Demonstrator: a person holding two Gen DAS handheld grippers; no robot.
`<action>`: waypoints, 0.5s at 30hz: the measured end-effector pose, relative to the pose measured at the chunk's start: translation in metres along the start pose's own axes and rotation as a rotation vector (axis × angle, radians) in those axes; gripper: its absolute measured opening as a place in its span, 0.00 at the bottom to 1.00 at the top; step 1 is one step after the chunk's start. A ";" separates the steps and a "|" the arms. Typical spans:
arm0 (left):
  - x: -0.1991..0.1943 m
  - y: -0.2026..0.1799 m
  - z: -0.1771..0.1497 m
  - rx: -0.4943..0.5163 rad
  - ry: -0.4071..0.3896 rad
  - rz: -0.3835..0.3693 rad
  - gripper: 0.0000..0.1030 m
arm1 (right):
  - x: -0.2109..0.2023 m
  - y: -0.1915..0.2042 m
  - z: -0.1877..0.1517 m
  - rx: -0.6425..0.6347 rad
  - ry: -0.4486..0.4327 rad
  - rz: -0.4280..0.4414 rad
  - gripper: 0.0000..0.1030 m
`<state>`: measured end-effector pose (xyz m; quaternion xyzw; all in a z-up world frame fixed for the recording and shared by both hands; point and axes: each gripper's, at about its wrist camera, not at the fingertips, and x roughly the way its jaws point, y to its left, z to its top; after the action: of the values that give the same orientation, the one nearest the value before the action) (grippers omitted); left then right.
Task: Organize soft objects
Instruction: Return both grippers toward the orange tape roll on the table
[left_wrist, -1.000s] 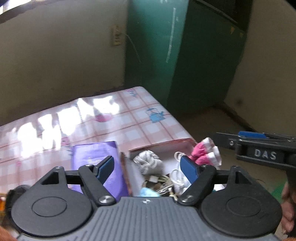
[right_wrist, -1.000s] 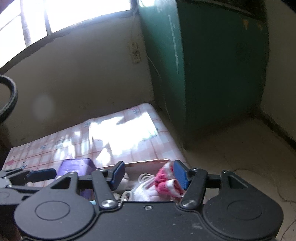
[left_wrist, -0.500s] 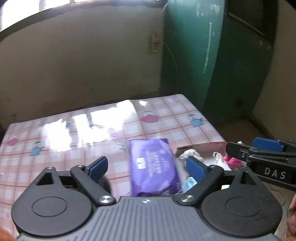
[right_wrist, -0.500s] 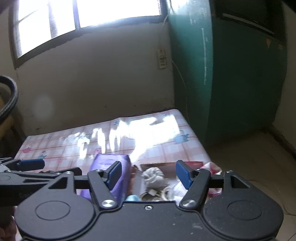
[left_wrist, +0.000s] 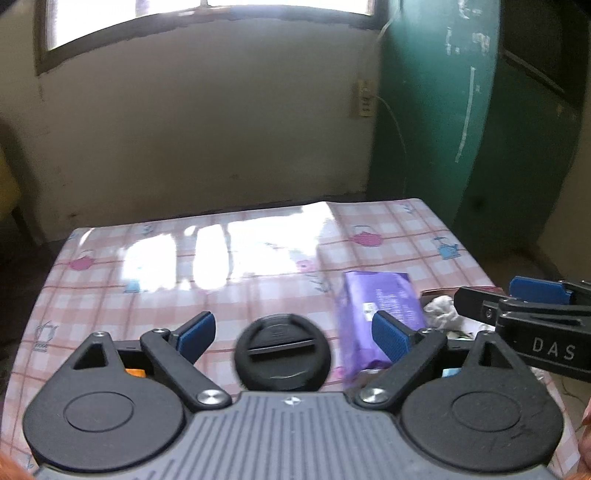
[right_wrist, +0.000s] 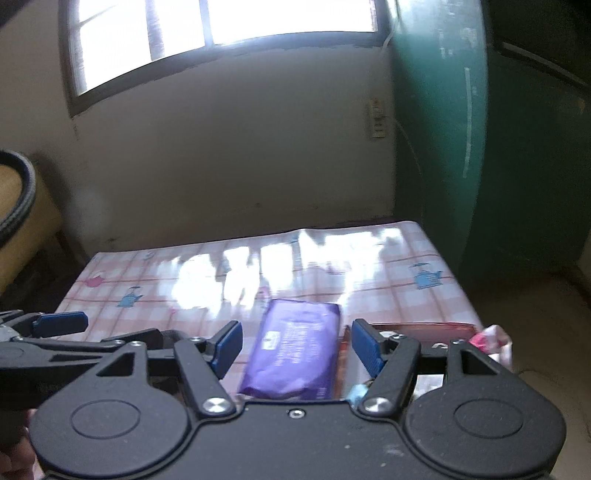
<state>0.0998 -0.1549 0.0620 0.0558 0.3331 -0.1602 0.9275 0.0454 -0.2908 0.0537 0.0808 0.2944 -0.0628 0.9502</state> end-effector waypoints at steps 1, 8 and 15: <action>-0.001 0.006 -0.001 -0.008 0.001 0.005 0.92 | 0.001 0.006 0.000 -0.005 0.002 0.008 0.75; -0.009 0.043 -0.009 -0.054 0.002 0.043 0.92 | 0.003 0.048 -0.003 -0.047 0.012 0.053 0.75; -0.016 0.078 -0.018 -0.095 0.002 0.072 0.92 | 0.008 0.086 -0.006 -0.076 0.028 0.095 0.75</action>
<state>0.1037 -0.0733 0.0584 0.0236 0.3390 -0.1107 0.9340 0.0629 -0.2062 0.0538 0.0593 0.3054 -0.0052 0.9504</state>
